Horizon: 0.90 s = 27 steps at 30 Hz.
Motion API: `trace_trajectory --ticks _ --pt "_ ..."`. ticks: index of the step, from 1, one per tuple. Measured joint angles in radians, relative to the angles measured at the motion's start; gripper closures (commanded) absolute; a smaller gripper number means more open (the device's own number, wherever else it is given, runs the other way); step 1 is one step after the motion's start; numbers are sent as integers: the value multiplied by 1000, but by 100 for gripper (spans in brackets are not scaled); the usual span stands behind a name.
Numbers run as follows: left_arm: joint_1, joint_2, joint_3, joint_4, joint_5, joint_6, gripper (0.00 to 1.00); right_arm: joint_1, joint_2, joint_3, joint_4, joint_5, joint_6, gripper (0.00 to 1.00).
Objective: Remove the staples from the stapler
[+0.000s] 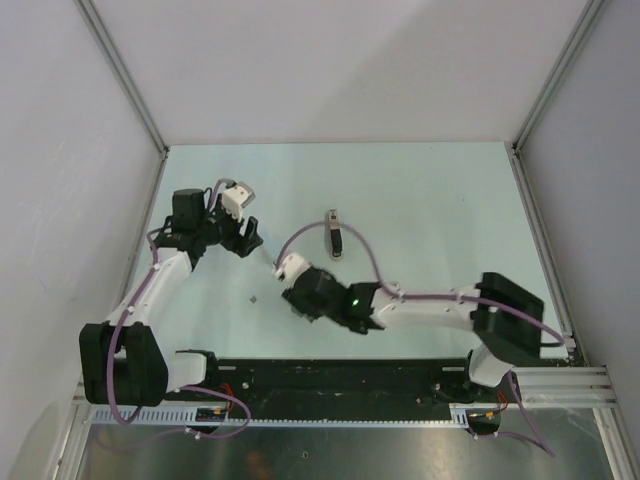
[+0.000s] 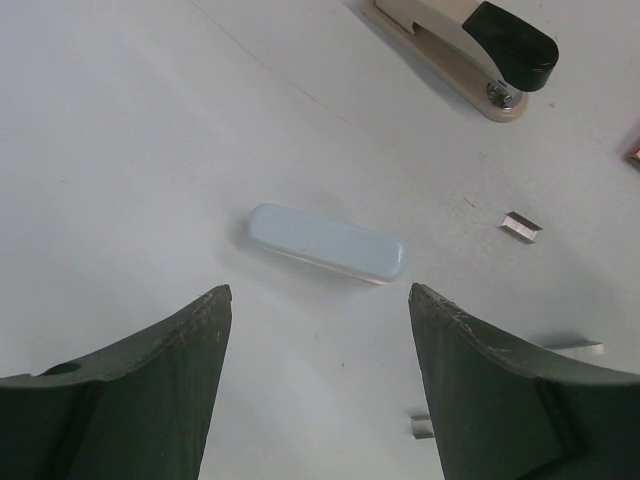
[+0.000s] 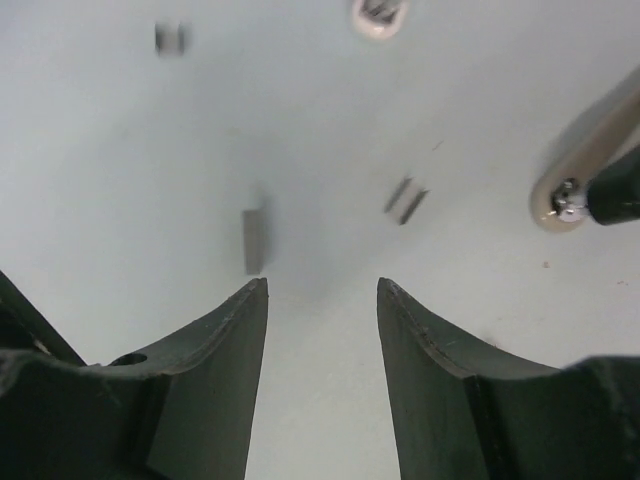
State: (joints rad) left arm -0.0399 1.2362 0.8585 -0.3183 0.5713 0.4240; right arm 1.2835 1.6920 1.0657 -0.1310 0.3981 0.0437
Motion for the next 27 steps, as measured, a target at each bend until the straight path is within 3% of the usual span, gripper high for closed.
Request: trace_trajectory --ticks 6,12,17,27 --pt "-71 -2 -1 -21 -11 66 24 -167 -169 -61 56 -168 111 49" --pt "-278 -11 -60 -52 -25 220 25 -255 -303 -164 68 -249 193 52" --pt "-445 5 -137 -87 -47 382 25 -423 -461 -255 58 -301 261 52" --pt "-562 108 -193 -115 -103 634 28 -584 -541 -268 46 -418 309 54"
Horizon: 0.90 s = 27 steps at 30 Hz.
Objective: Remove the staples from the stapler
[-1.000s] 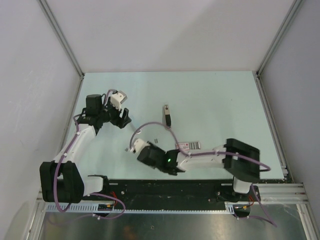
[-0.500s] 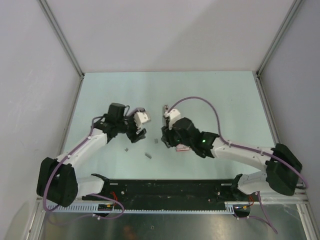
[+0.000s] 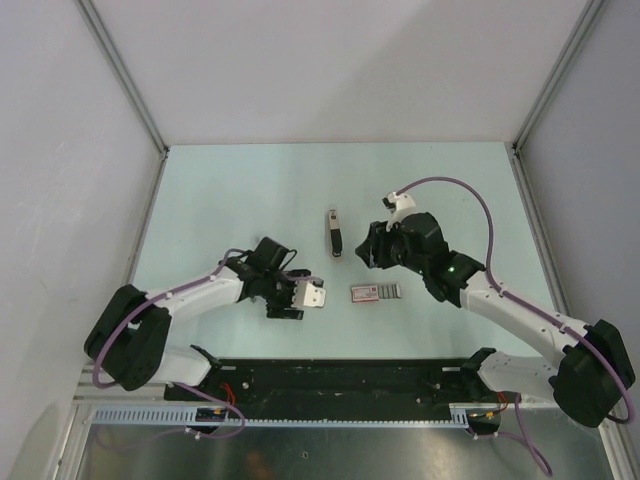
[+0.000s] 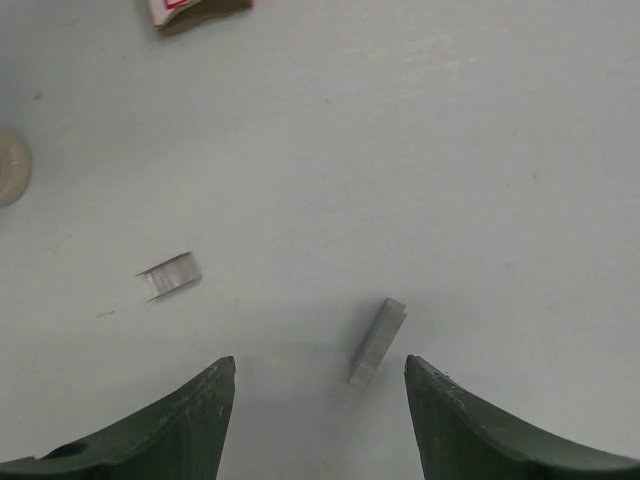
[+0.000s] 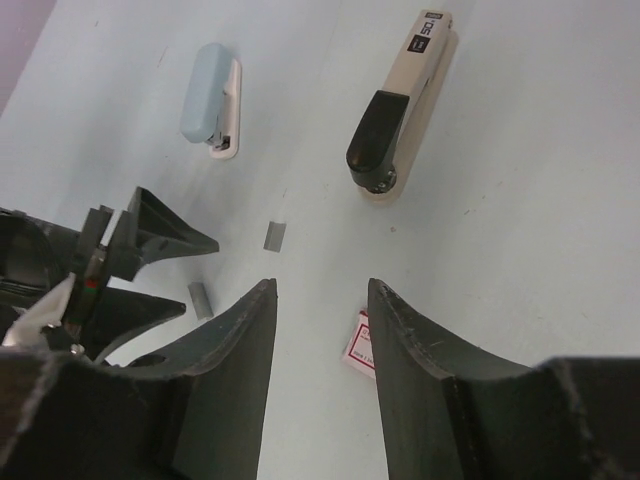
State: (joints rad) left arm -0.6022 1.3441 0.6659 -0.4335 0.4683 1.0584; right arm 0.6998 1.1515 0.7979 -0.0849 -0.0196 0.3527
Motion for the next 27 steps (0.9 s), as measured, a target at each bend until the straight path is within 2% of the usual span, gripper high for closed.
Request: trace_trajectory --ticks 5,16,27 --pt "-38 26 0 -2 -13 28 30 -14 2 -4 0 -35 11 56" --pt "-60 24 -21 1 -68 90 50 -40 2 -8 0 -77 13 59" --pt "-75 4 -40 5 -91 120 53 -61 2 -9 0 -102 14 59"
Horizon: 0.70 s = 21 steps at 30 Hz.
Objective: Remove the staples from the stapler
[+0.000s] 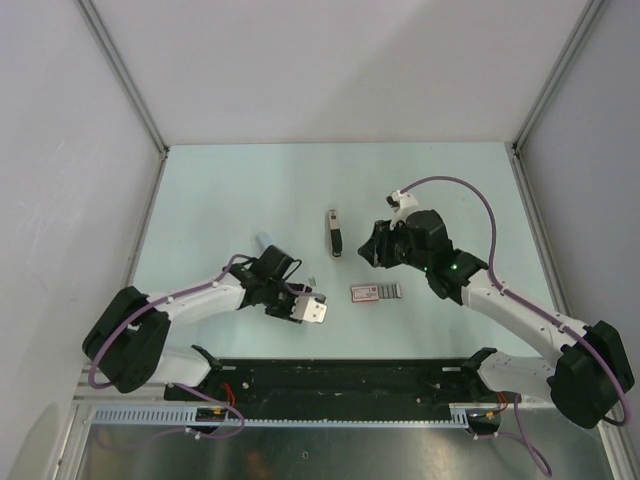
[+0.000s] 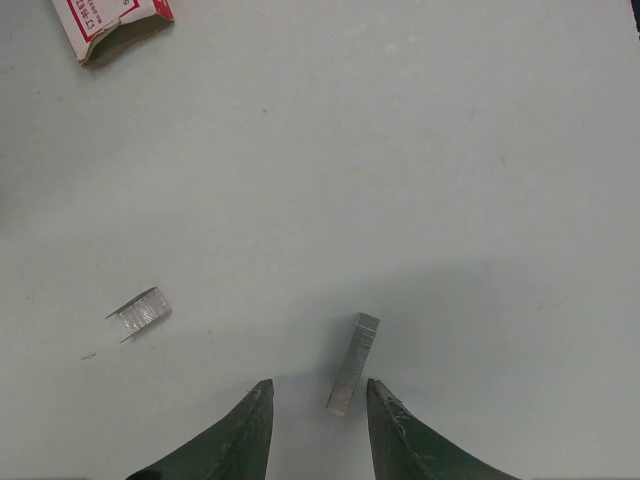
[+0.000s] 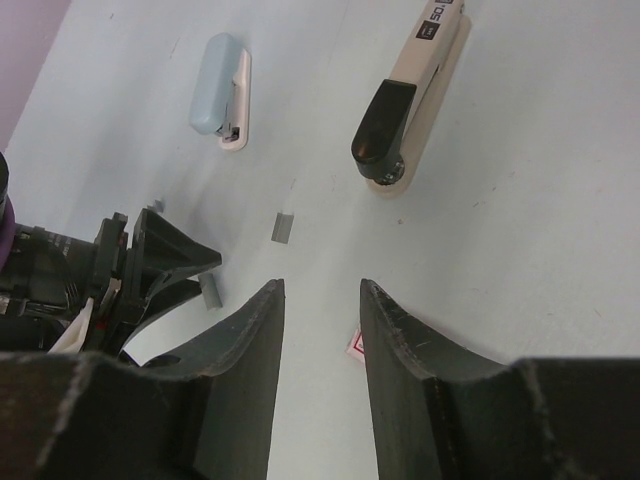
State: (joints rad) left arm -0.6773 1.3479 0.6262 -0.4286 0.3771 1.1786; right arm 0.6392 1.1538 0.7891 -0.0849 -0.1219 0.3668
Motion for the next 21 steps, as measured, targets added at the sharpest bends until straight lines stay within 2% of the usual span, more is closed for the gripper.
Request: trace_trajectory --ticks 4,6,8,11,13,21 --pt "-11 4 0 5 -4 1 52 0 0 0 0 -1 0 60" --pt "-16 10 4 11 -5 5 56 0 0 0 0 -1 0 61" --pt "-21 17 6 16 -5 9 63 0 0 0 0 -2 1 61" --pt "-29 29 11 24 -9 20 81 -1 0 0 0 -4 4 61" --pt "-35 37 12 25 -16 35 87 -2 0 0 0 -4 4 61" --pt "-56 48 21 21 -47 62 89 -2 -1 0 0 -4 6 61"
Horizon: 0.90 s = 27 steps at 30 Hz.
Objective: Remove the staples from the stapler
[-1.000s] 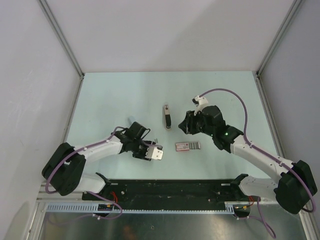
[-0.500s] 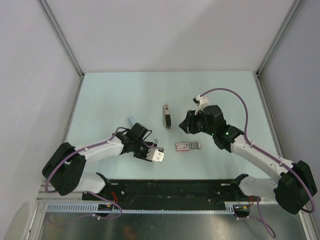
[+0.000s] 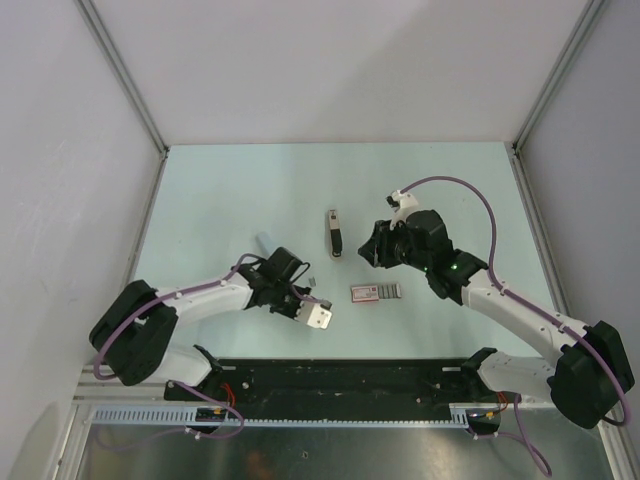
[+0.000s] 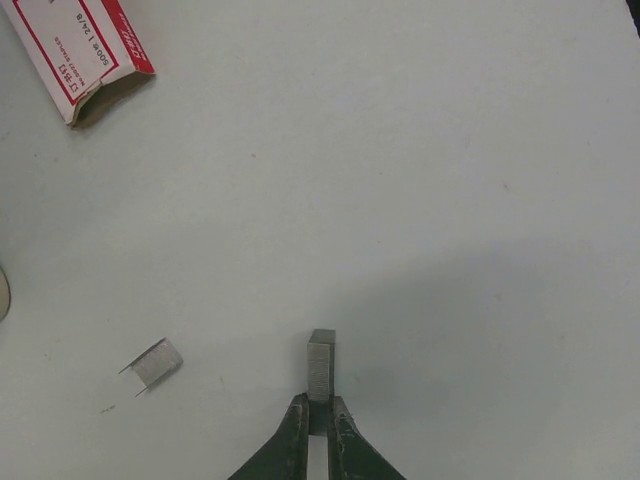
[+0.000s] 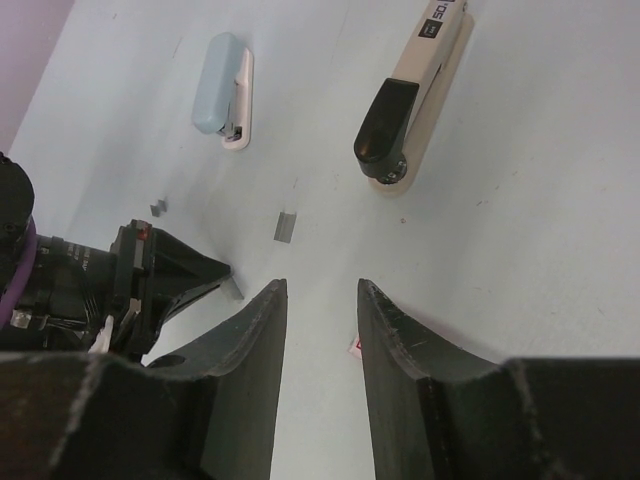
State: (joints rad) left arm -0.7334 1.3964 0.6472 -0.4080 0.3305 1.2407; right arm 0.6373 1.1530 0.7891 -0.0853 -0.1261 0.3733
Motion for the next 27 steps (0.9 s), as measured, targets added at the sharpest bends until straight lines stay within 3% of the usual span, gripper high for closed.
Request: trace_trajectory --ticks 6,13,21,27 --pt "-5 4 15 -19 -30 -3 95 0 0 0 0 -13 1 61" --pt "-5 -50 81 -70 -159 -20 97 -15 1 0 16 -108 27 58" --pt "-7 -407 126 -58 -196 64 96 -56 82 0 136 -363 105 46" --pt "-40 -633 36 15 -154 222 96 9 106 36 138 -453 109 41"
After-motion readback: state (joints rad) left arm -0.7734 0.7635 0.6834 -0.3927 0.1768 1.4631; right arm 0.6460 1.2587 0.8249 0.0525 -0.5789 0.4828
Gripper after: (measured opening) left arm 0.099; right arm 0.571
